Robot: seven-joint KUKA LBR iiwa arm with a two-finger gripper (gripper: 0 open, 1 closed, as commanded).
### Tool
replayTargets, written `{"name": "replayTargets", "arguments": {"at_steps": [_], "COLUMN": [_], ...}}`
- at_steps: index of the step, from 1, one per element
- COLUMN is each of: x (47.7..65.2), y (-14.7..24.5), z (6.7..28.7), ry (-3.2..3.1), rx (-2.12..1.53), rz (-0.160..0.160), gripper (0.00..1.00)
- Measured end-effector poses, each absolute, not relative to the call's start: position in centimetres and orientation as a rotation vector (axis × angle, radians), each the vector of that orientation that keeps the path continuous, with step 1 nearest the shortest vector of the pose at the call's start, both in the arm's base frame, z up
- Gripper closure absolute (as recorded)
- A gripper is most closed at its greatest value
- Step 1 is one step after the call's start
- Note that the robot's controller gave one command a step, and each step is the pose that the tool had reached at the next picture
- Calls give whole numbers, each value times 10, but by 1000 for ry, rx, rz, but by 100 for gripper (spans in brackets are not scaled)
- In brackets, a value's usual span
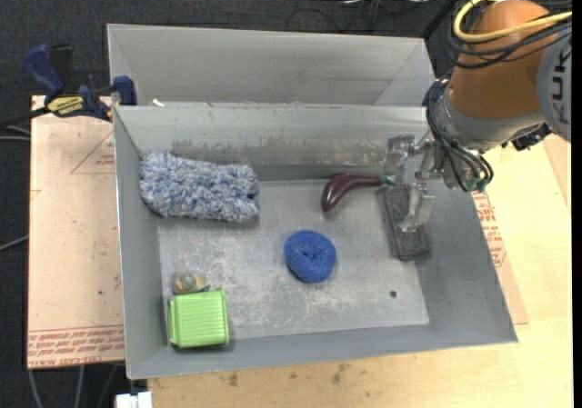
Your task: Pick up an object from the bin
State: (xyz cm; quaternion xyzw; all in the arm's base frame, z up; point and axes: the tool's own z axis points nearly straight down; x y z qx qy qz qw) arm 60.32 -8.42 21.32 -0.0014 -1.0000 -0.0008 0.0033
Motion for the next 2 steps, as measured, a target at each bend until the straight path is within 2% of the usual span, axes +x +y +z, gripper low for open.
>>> {"name": "replayTargets", "arguments": {"at_steps": [1,2], "x": [605,615], "y": [-84,-61], "z": [218,172], "ry": [-3143,-3151], "rx": [-2,50], "rz": [-1,2], "gripper": [0,0]}}
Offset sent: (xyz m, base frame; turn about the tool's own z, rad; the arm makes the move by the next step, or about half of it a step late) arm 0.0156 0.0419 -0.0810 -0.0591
